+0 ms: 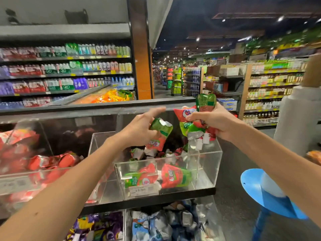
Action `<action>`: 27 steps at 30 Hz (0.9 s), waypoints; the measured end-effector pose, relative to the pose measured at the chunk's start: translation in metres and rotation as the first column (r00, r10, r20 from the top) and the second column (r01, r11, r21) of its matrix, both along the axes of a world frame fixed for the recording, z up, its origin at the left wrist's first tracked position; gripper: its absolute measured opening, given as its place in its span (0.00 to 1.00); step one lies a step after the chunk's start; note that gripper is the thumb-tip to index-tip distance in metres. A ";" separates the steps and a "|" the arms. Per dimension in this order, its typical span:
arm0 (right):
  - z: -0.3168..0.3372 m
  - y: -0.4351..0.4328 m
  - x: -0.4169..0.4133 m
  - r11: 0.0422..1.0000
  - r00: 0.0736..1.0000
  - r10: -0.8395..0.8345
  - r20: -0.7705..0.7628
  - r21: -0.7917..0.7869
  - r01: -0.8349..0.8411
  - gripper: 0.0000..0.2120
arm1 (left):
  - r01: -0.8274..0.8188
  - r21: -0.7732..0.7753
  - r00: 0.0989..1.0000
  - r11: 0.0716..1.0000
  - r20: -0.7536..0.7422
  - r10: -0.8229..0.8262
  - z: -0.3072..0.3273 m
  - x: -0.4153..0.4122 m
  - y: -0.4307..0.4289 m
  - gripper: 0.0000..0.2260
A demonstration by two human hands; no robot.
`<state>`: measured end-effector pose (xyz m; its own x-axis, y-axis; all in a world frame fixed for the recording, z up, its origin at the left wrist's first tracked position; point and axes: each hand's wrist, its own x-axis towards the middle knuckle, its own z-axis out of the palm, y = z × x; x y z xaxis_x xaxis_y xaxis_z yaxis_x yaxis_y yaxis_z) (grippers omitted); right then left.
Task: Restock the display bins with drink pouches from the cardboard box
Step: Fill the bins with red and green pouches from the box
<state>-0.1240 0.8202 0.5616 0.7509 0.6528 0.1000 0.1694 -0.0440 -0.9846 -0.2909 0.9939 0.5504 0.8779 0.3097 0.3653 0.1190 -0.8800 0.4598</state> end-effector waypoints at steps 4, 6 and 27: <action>0.004 -0.005 0.010 1.000 1.000 -0.011 -0.003 0.007 0.011 0.43 | 0.044 0.275 0.996 0.960 0.066 -0.064 -0.013 0.028 0.011 0.18; 0.003 -0.005 0.014 1.000 1.000 -0.001 -0.018 0.008 0.001 0.44 | 0.043 0.387 0.997 0.921 0.044 -0.066 -0.019 0.045 0.016 0.16; -0.011 0.006 0.016 0.999 0.999 0.045 -0.019 -0.018 -0.045 0.47 | 0.119 0.223 0.843 0.968 -0.538 0.020 -0.044 0.079 0.028 0.08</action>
<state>-0.1078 0.8267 0.5510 0.7222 0.6878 0.0735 0.1530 -0.0553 -0.9867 -0.2115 1.0215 0.5060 0.9685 0.2251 -0.1066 0.2368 -0.9649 0.1139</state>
